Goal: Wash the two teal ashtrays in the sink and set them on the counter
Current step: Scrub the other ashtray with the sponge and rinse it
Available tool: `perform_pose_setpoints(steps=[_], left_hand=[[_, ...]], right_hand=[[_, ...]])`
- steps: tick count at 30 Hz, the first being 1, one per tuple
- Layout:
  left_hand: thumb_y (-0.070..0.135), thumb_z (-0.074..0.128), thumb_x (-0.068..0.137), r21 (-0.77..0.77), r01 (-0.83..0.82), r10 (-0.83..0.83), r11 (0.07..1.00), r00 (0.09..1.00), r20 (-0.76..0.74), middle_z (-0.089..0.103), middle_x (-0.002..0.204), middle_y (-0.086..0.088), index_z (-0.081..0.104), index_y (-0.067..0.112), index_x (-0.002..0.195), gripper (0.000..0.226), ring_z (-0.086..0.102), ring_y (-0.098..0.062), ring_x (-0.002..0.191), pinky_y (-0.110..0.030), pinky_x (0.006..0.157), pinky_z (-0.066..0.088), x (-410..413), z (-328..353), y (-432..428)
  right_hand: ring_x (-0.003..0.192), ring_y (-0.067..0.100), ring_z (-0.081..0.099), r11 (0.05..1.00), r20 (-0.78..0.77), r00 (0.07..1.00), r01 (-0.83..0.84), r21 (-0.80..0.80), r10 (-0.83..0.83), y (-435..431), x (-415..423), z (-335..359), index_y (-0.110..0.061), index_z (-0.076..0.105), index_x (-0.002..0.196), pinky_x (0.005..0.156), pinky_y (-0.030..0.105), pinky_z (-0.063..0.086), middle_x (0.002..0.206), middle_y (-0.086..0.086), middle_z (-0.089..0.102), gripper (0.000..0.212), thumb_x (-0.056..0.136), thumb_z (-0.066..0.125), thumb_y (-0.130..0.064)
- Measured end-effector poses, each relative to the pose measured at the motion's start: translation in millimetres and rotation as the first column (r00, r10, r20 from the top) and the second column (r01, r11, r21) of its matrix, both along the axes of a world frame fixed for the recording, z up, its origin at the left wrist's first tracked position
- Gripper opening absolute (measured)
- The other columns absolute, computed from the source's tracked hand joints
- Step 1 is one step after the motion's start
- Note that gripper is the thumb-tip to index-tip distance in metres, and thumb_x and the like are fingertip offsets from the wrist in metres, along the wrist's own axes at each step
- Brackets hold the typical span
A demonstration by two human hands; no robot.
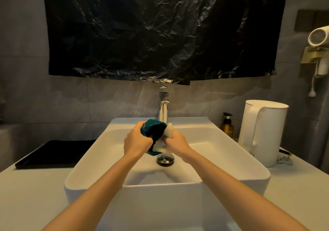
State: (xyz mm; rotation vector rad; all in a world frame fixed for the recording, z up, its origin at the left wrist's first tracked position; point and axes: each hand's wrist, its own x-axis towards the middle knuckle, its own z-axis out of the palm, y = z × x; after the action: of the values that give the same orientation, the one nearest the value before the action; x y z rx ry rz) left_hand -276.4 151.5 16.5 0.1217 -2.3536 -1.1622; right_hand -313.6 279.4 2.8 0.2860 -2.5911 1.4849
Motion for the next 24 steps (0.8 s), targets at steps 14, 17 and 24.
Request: perform_pose_setpoints(steps=[14, 17, 24], left_hand=[[0.003, 0.063, 0.081, 0.137, 0.036, -0.028, 0.990, 0.998, -0.057, 0.061, 0.114, -0.004, 0.050, 0.021, 0.125, 0.049, 0.054, -0.021, 0.100, -0.036, 0.088, 0.047, -4, 1, 2], [0.002, 0.063, 0.081, 0.158, 0.012, -0.001, 0.987, 0.998, -0.071, 0.061, 0.114, -0.004, 0.051, 0.021, 0.126, 0.050, 0.051, -0.017, 0.096, -0.035, 0.088, 0.047, -5, 2, 0], [-0.002, 0.066, 0.076, 0.125, 0.080, -0.057, 0.989, 0.982, -0.177, 0.058, 0.111, 0.003, 0.045, 0.023, 0.128, 0.062, 0.054, -0.017, 0.102, -0.030, 0.087, 0.047, -5, -2, 1]], right_hand=[[0.078, 0.020, 0.055, 0.992, -0.242, 0.965, 0.118, 0.041, -0.105, 5, 6, 6, -0.004, 0.063, 0.104, 0.058, 0.023, 0.037, 0.091, 0.007, 0.061, 0.031, 0.099, 0.049, -0.031], [0.088, 0.018, 0.055, 0.993, -0.078, 0.994, 0.061, -0.105, -0.070, -3, 7, 3, -0.005, 0.057, 0.114, 0.073, 0.028, 0.045, 0.098, 0.006, 0.058, 0.028, 0.099, 0.048, -0.026], [0.096, 0.024, 0.062, 0.960, 0.169, 0.984, -0.013, -0.280, 0.062, -10, 1, 1, -0.009, 0.060, 0.113, 0.085, 0.036, 0.056, 0.105, 0.012, 0.066, 0.024, 0.090, 0.059, -0.014]])
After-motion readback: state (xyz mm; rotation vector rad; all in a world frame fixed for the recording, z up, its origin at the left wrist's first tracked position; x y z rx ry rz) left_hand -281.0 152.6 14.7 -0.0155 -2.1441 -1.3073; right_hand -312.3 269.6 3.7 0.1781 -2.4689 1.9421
